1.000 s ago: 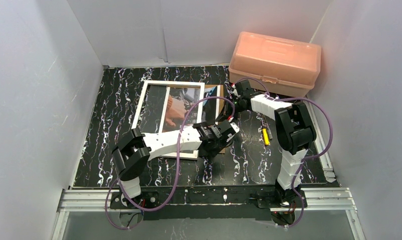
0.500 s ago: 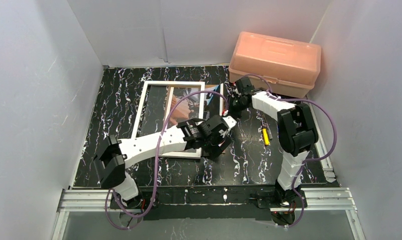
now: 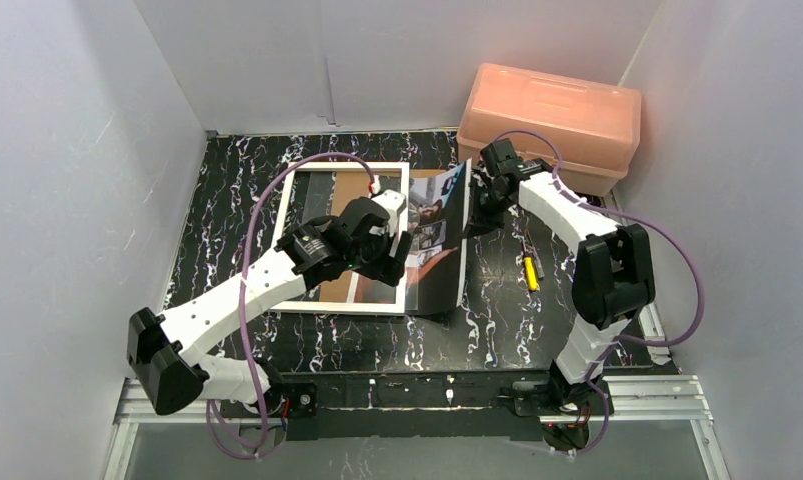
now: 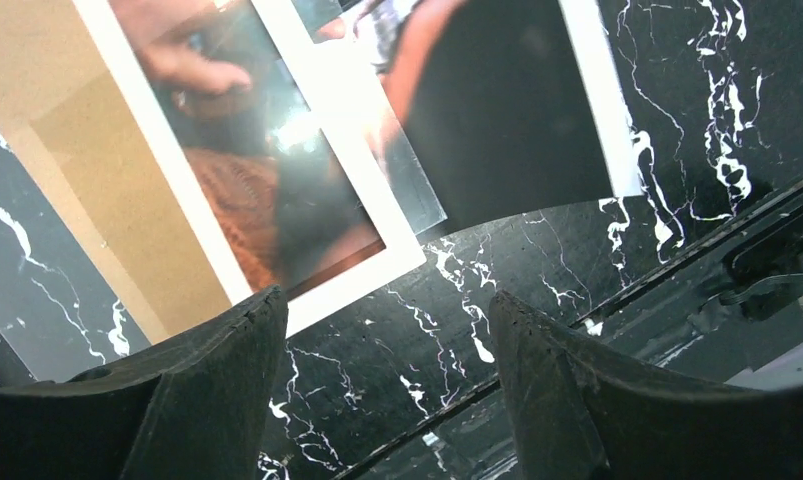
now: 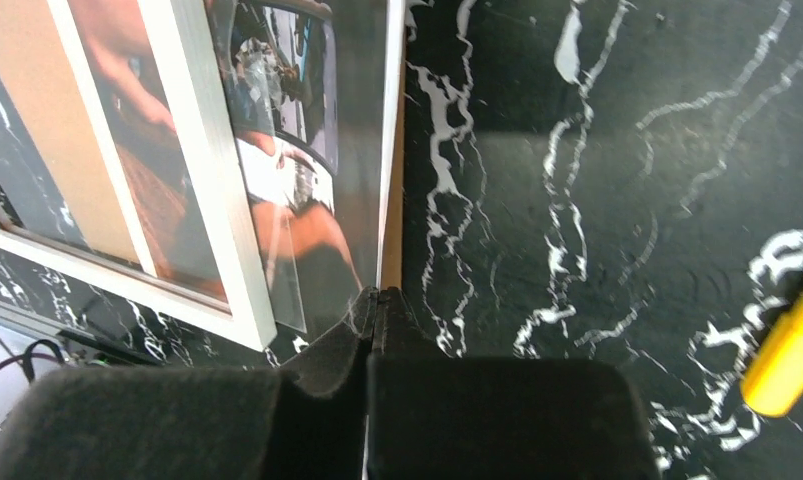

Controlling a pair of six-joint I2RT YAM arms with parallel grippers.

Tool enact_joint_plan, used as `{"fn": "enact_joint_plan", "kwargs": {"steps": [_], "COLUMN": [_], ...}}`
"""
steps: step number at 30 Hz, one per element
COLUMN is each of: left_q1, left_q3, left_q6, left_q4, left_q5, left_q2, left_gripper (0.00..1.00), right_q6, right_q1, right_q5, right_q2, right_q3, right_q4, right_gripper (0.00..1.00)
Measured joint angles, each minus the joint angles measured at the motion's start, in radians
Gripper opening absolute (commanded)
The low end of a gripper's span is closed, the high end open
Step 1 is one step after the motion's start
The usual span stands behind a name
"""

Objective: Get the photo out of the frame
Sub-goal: Pick up the photo from the photo frame.

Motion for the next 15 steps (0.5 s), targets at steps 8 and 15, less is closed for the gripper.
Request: {"fn": "enact_joint_plan", "kwargs": {"steps": [8, 15], "left_q1": [0.085, 0.133], "left_q3": [-0.041, -0.074], "left_q6": [-0.054, -0.085], "left_q4": [-0.044, -0.08], "left_q5": [0.027, 0.026], "left_q2": [-0.056, -0.109], "left_gripper": [0.69, 0.69], "right_q6": [-0.037, -0.061], "right_q1": [-0.006, -0.006], "right_q5": [0.099, 0.203], "right_q2": [-0.114, -0.156], "right_q3": [0.0, -0.004], "right_q4": [-0.108, -0.214], "right_gripper": [0.01, 0.01]}}
